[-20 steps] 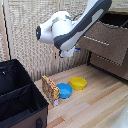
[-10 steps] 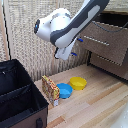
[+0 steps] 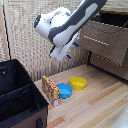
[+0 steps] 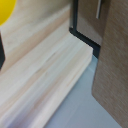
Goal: Locate and clasp the grip of the topmost drawer. Steadily and circumspectly yank the drawer open. Discover and seize the nutrition bar using your clamp. Deposit the nutrition bar in the accessible drawer. Unclench the nutrition bar.
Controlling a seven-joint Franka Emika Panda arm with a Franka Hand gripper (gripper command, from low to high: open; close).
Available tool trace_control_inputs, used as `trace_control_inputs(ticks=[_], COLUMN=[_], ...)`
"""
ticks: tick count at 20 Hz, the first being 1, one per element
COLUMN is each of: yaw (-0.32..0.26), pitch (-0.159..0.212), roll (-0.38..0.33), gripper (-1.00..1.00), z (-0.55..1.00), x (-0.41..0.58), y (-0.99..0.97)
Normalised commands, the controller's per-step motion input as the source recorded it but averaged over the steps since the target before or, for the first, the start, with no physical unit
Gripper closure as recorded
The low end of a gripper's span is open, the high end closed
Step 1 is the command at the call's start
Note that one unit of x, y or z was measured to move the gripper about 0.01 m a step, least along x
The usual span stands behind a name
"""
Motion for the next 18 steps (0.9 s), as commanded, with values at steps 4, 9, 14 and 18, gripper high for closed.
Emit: trace_control_inputs(ticks=[4, 9, 14, 18], yaw=[-0.126, -0.105, -0.138, -0.183], pitch=[-0.013, -0.037, -0.006, 0.000], roll=[0.334, 0.294, 0.205, 0.111], gripper=[-1.00, -1.00, -1.00, -1.00], z=[0.06, 0.19, 0.23, 0.05], x=[0.191, 0.051, 0.003, 0.000], y=[0.41, 0.56, 0.58, 0.59])
